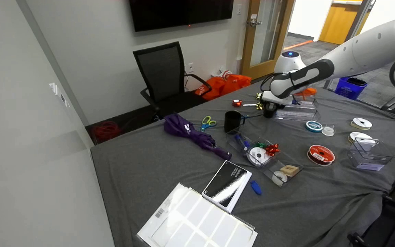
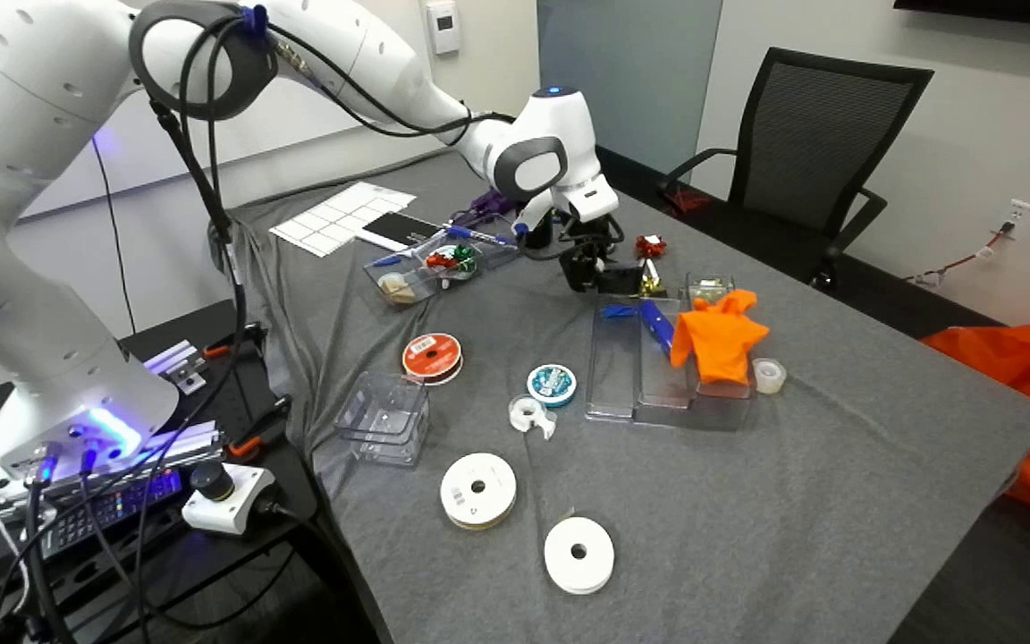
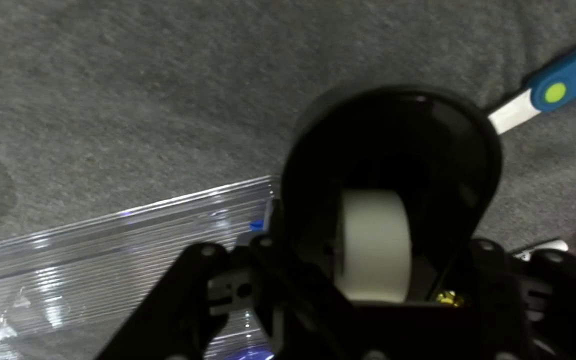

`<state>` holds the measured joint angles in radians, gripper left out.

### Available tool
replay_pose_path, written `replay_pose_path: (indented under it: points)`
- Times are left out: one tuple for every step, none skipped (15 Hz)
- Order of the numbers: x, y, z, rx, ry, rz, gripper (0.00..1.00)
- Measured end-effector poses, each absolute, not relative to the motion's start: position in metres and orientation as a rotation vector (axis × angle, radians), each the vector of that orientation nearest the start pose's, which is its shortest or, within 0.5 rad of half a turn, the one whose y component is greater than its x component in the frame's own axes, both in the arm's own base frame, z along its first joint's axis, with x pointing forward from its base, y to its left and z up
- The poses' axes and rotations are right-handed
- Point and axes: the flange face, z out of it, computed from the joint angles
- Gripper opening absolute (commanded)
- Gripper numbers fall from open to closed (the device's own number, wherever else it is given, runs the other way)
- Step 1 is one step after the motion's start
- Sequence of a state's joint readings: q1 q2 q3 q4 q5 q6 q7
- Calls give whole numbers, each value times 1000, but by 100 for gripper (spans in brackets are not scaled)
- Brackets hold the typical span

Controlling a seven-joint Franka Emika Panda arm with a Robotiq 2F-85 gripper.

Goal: Move the black bowl forward

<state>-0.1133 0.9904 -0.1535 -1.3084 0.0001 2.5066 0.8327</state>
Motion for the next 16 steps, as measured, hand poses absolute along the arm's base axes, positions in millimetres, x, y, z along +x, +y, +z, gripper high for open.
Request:
replay_pose_path:
  points:
    - [734,-176,166,-2795,1492,-375,38]
    - [726,-181,171,-2812,1446,-354,38]
    - [719,-185,177,-2826,1401,-333,38]
    - [710,-190,185,-2840,1355,-312,38]
    - [701,-193,196,-2859,1303,-299,38]
    - [693,-197,206,-2882,1247,-291,38]
    - [684,-200,218,-2909,1185,-290,38]
    - [674,-203,230,-2933,1130,-294,63]
    - [669,-205,238,-2935,1126,-293,63]
    - [669,-206,240,-2934,1129,-296,63]
    - [670,-205,236,-2936,1129,-290,63]
    - [670,-203,230,-2939,1127,-280,63]
    - [670,-202,225,-2942,1125,-271,63]
    - [670,-201,220,-2944,1124,-264,63]
    - [671,-201,219,-2945,1124,-262,63]
    - [671,-201,220,-2945,1124,-264,38]
